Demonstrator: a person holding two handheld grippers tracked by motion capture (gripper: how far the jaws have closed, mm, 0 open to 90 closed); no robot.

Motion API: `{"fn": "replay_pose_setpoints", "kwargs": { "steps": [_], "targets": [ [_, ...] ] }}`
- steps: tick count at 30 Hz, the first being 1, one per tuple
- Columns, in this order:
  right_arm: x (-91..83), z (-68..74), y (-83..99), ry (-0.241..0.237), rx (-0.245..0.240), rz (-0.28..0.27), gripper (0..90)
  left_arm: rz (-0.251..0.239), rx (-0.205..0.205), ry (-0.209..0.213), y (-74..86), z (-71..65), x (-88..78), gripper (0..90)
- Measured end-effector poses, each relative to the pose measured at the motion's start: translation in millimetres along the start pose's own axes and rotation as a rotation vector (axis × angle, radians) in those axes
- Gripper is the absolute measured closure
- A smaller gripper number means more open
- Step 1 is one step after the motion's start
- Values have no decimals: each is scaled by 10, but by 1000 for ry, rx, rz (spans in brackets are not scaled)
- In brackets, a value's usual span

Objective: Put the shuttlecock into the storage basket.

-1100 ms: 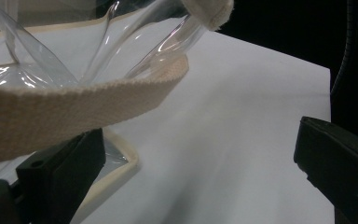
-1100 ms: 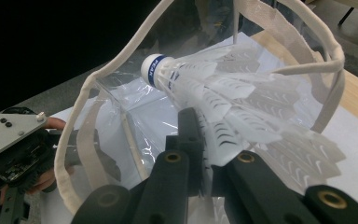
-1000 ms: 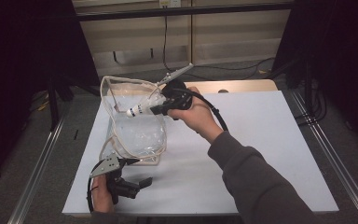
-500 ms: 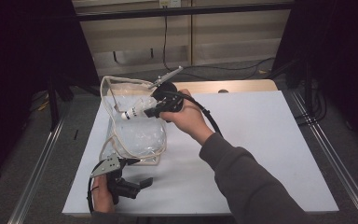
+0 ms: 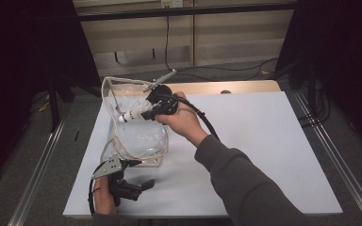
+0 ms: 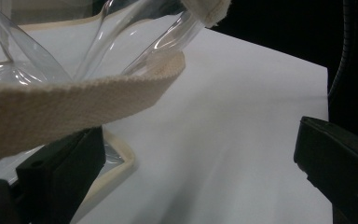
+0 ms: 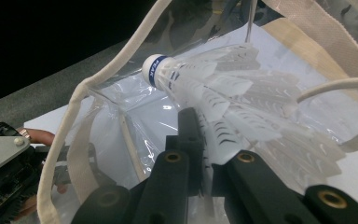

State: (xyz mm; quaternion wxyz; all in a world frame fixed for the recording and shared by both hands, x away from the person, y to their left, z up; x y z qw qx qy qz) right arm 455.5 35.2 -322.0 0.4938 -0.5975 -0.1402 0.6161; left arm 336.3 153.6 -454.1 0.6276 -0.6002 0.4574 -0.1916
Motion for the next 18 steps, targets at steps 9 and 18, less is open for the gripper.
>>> {"fn": "replay_pose_setpoints", "kwargs": {
  "steps": [9, 18],
  "targets": [
    [81, -18, -8, 5, 8, 1, 881, 2, 4, 0, 3, 5, -2, 22],
    [140, -43, -12, 4, 20, -1, 881, 3, -1, 1, 8, -6, 10, 22]
  ]
}}
Point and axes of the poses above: each handheld gripper's, and its own axes: x roughly forward along the jaws, y roughly out of its underside, z roughly to its left, the point moved 6 cm from there along x, roughly forward along the jaws, and after that the axes turned 10 degrees about -y, right-handed, at the moved point
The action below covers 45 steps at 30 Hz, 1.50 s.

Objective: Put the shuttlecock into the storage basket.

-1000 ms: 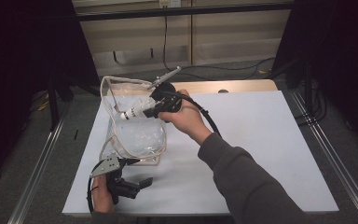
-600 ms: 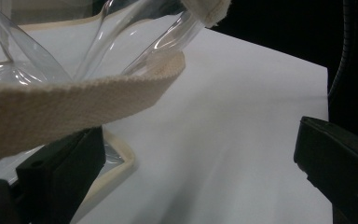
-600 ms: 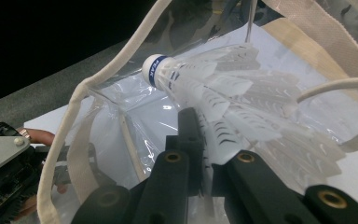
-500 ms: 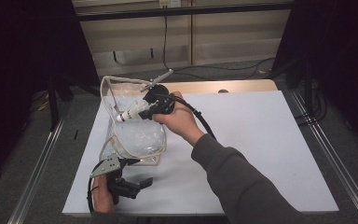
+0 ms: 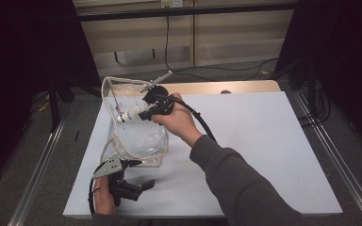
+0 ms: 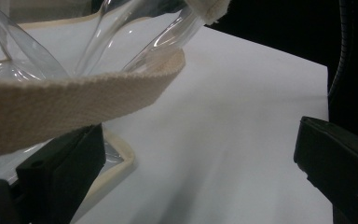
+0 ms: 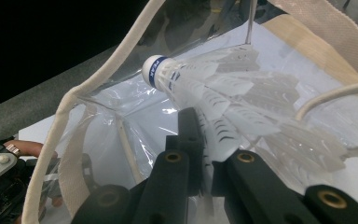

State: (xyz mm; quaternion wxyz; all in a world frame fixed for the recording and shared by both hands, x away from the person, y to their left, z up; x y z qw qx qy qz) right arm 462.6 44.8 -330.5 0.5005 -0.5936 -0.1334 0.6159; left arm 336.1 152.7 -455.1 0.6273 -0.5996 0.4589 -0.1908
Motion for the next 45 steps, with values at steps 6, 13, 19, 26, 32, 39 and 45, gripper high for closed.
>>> {"fn": "replay_pose_setpoints", "kwargs": {
  "steps": [6, 13, 19, 26, 32, 39, 45],
  "targets": [
    [71, 25, -17, -6, -5, 9, 881, -2, 2, -4, -4, 10, -16, 22],
    [131, 19, -31, -2, -2, 10, 881, 3, -1, 4, 7, -13, -2, 22],
    [176, 3, -35, 9, 11, 18, 881, 6, 3, 4, 9, -14, -3, 22],
    [218, -17, -67, 8, 17, 11, 881, 3, -4, -1, 12, -3, -9, 22],
    [263, -45, -74, 21, 30, 10, 881, 6, -4, 1, 18, -12, -2, 22],
    [328, -107, -70, 25, 47, 16, 881, 7, -7, 0, 21, -5, 0, 22],
    [388, -148, -73, 37, 52, 23, 880, 5, -10, 2, 19, -1, -3, 22]
  ]
}}
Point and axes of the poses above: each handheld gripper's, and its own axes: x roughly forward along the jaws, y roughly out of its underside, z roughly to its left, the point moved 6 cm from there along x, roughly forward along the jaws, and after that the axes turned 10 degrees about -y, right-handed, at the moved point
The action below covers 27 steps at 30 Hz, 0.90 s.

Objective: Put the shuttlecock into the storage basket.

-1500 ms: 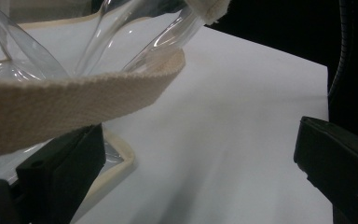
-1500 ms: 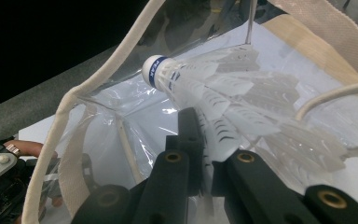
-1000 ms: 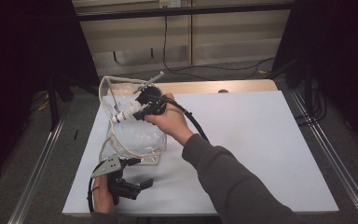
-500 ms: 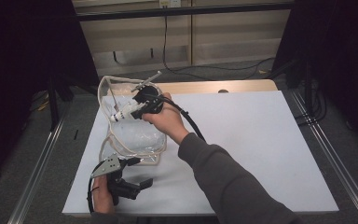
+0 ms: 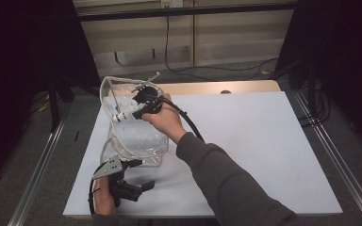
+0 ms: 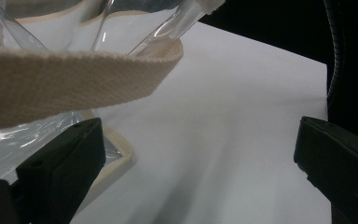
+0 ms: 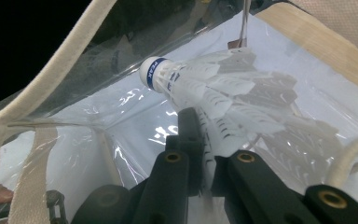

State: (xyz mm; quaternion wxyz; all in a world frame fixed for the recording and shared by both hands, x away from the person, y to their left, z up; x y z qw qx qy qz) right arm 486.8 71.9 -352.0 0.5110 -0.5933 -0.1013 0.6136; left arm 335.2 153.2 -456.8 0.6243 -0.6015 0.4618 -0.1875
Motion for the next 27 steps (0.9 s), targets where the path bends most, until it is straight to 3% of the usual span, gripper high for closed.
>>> {"fn": "replay_pose_setpoints", "kwargs": {
  "steps": [27],
  "targets": [
    [177, -20, -106, 49, 28, -11, 879, -3, -6, 10, 0, -18, 8, 22]
  ]
}}
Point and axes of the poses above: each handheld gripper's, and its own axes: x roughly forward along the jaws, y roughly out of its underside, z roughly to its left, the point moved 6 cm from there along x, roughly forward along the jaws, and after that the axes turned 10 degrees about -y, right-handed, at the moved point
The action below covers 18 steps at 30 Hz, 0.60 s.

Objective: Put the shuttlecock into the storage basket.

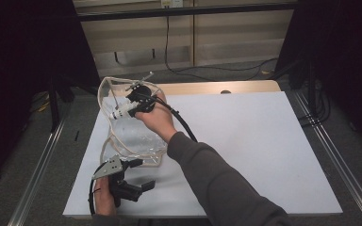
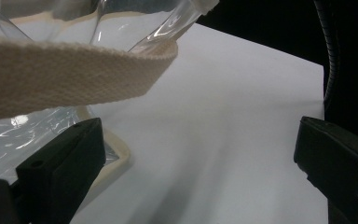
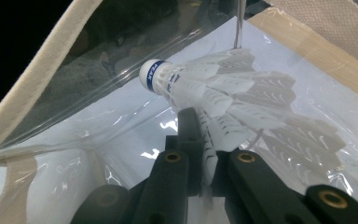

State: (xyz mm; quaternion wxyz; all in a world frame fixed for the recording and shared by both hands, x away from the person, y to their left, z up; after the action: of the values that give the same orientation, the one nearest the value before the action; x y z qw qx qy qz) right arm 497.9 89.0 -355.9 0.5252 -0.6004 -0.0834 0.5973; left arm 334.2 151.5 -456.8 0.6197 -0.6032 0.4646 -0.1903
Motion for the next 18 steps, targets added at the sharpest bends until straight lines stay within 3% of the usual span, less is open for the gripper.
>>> {"fn": "replay_pose_setpoints", "kwargs": {
  "steps": [18],
  "targets": [
    [18, 49, -37, 2, 13, -24, 877, -4, -1, -1, -3, 1, -12, 22]
  ]
}}
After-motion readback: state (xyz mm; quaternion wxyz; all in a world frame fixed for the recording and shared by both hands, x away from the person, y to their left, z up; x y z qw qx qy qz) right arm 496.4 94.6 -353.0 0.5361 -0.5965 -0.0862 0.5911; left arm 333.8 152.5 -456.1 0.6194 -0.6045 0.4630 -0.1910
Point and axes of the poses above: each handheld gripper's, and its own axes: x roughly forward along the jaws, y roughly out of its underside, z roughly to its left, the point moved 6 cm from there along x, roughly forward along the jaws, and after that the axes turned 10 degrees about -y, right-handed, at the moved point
